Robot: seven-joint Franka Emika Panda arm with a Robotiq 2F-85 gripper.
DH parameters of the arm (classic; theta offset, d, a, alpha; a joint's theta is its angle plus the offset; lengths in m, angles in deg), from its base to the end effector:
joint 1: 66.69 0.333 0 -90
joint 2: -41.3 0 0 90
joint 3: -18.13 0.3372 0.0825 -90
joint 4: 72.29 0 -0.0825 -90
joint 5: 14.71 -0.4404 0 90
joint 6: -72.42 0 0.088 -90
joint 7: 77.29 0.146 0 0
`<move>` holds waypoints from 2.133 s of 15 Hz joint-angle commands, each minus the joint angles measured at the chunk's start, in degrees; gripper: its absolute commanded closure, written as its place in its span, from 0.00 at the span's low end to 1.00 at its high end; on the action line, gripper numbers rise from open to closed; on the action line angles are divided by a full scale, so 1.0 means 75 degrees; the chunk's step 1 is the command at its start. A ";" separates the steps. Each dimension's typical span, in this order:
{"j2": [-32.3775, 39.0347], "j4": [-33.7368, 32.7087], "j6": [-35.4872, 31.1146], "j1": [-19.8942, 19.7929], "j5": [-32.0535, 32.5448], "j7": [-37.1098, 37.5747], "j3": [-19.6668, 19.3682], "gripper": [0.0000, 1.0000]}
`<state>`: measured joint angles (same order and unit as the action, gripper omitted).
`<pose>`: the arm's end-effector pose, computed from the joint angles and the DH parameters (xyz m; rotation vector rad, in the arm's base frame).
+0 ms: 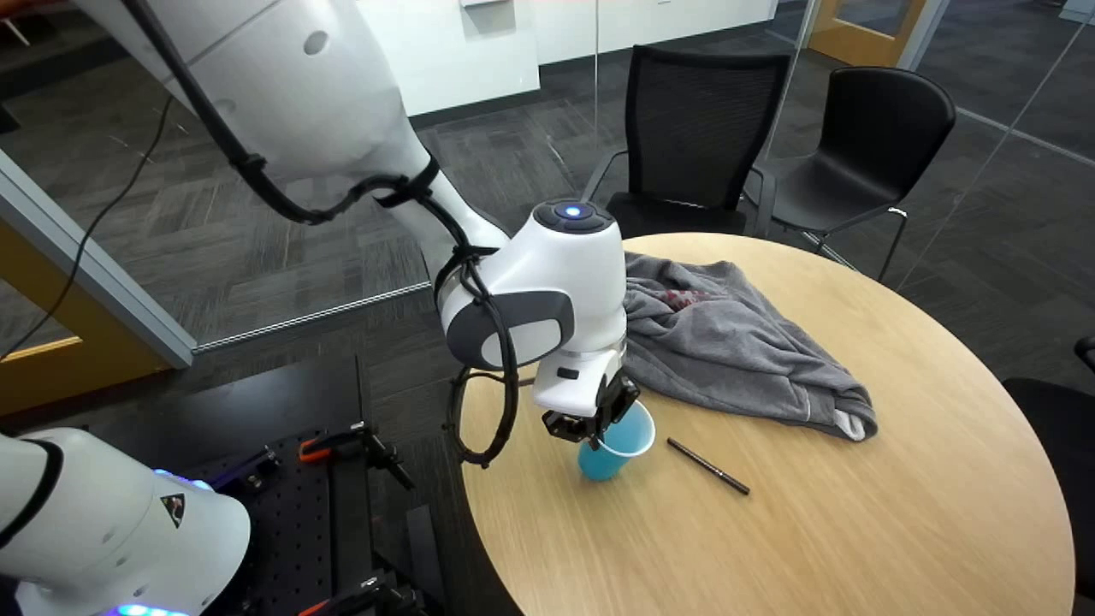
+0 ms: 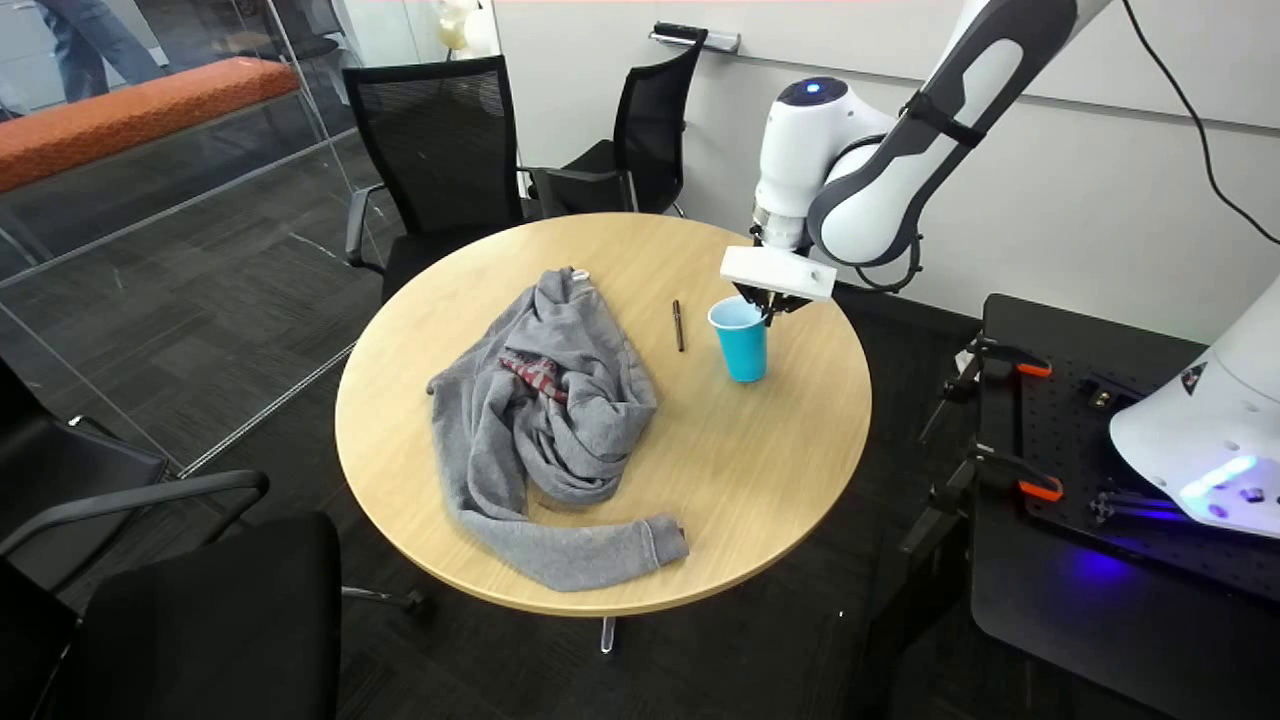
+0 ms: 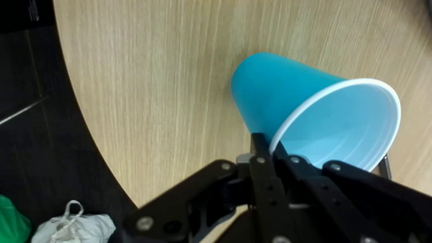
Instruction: Put the pen in the cup
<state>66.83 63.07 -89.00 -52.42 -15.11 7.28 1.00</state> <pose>0.5349 -0.0447 0.0788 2.2373 -2.0908 0.1583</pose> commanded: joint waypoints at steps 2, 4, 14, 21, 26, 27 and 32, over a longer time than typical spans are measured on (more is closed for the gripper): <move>-0.0060 0.0228 -0.0190 -0.0228 -0.0397 0.1137 -0.0178 0.99; -0.0066 0.0267 -0.0221 -0.0321 -0.0498 0.1646 -0.0274 0.99; 0.0030 0.0177 -0.0523 -0.0359 -0.0110 0.2778 -0.0999 0.99; 0.0364 -0.0234 -0.0505 -0.0321 0.0113 0.3048 -0.1243 0.99; 0.0774 -0.0576 -0.0565 -0.0408 -0.0083 0.2961 -0.0906 0.99; 0.0853 -0.0627 -0.0583 -0.0404 -0.0107 0.2961 -0.0863 0.99; 0.1043 -0.0638 -0.0752 -0.0292 -0.0198 0.3011 -0.0848 0.99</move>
<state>73.56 58.44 -92.46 -55.46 -15.88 27.80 -5.09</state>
